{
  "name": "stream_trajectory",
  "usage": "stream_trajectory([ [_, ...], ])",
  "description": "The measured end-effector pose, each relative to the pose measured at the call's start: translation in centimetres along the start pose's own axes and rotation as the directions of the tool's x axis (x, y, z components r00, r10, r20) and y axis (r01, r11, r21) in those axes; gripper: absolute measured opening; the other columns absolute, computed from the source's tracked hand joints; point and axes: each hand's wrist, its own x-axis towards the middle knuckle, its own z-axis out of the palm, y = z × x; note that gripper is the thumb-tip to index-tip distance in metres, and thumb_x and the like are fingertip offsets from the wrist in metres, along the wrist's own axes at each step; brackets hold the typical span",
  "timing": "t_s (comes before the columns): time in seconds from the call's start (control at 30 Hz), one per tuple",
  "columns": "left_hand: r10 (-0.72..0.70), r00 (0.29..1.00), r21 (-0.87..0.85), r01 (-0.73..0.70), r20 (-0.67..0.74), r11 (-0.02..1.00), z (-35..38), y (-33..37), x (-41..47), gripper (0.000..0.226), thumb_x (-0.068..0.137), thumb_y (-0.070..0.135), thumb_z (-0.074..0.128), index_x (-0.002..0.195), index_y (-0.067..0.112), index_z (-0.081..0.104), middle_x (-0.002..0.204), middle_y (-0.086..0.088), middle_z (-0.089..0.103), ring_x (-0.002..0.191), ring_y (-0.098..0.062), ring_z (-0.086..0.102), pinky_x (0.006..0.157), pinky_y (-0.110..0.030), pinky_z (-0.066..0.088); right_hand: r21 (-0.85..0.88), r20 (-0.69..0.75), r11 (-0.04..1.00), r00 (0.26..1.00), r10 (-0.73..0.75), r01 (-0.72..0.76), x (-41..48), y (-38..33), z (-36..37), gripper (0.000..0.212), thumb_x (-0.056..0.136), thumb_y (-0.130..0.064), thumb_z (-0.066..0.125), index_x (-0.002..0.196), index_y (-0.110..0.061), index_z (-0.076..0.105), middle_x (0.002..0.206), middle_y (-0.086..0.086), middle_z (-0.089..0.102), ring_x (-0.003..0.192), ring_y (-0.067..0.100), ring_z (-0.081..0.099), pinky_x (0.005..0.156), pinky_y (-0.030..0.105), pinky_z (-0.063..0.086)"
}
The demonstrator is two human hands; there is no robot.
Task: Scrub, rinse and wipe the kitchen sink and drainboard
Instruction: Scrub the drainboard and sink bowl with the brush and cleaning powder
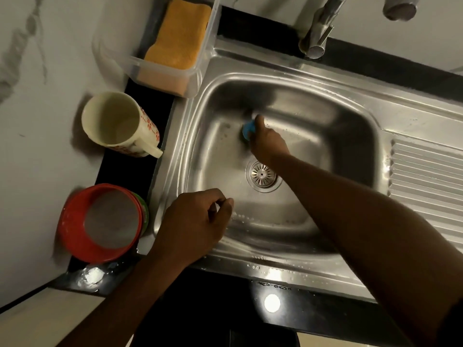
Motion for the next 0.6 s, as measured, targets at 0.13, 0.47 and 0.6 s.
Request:
stream_trajectory([
  [0.13,-0.014,1.0,0.006,0.014,0.015,1.0,0.0,0.1,-0.2,0.026,0.101,0.049,0.059,0.079,0.035,0.063,0.053,0.012,0.052,0.055,-0.007,0.058,0.055,-0.024,0.043,0.081,0.036,0.996,0.998,-0.046,0.043,1.5,-3.4,0.6,0.059,0.105,-0.03,0.051,0.156,-0.016,0.024,0.121,0.024,0.067,0.107,0.041,0.066,0.086,0.046,0.052],
  [0.47,0.017,1.0,0.006,-0.017,-0.015,1.0,-0.4,0.8,-0.1,0.025,0.1,0.042,0.064,0.079,0.028,0.066,0.056,0.01,0.058,0.053,-0.011,0.059,0.052,-0.033,0.051,-0.152,0.708,0.864,0.663,-0.244,0.48,-13.7,1.8,1.6,0.038,0.106,-0.04,0.048,0.136,-0.034,0.025,0.105,0.012,0.068,0.087,0.033,0.066,0.083,0.045,0.056],
  [0.6,0.019,1.0,-0.002,-0.019,-0.006,1.0,-0.7,1.1,-0.1,0.028,0.1,0.043,0.064,0.076,0.028,0.064,0.054,0.009,0.056,0.054,-0.012,0.059,0.054,-0.026,0.046,-0.345,0.703,0.824,0.705,-0.09,0.449,-13.2,6.0,-2.3,0.054,0.106,-0.042,0.048,0.153,-0.033,0.022,0.125,0.015,0.067,0.098,0.033,0.065,0.083,0.035,0.044],
])
